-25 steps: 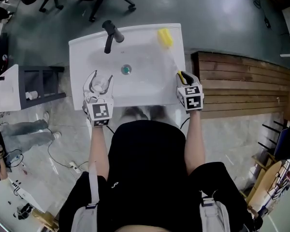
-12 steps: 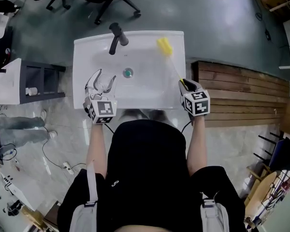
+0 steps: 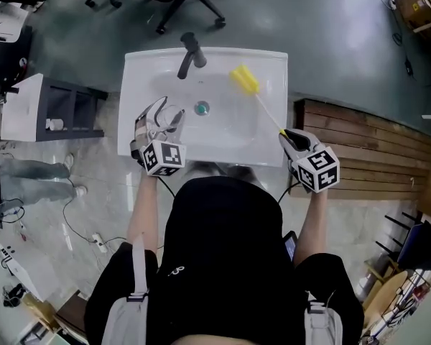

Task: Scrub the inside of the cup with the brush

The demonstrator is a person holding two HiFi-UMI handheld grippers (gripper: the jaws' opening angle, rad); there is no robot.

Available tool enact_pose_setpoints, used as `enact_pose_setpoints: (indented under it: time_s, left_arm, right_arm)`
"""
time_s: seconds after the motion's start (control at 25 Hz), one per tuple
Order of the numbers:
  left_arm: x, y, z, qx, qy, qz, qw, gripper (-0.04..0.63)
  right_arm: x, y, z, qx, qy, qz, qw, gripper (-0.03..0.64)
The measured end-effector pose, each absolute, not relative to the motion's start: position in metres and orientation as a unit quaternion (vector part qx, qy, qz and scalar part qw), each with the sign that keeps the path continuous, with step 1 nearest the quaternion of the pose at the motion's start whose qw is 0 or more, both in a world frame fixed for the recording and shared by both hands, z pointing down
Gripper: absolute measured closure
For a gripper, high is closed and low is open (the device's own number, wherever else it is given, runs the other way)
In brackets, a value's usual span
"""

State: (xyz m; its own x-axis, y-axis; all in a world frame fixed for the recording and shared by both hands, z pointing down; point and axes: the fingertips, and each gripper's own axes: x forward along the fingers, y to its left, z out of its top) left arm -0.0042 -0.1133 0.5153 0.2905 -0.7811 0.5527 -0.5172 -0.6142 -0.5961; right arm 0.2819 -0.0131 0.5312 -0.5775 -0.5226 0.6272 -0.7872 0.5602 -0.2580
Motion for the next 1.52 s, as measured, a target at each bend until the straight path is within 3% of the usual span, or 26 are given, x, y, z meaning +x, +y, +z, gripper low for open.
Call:
enact_pose_setpoints:
  time_s: [0.6, 1.52]
  left_arm:
    - [-0.016, -0.11, 0.526, -0.73, 0.338, -0.533, 0.262, 0.33]
    - [0.007, -0.093, 0.523, -0.703, 0.26, -0.561, 0.351, 0.33]
  right_arm:
    - [0.216, 0.026, 0.491, 0.234, -0.913, 0.167, 0.289, 0.563]
    - [0.194, 0.038, 0.484, 0.135, -0.927, 0.099, 0.336, 0.563]
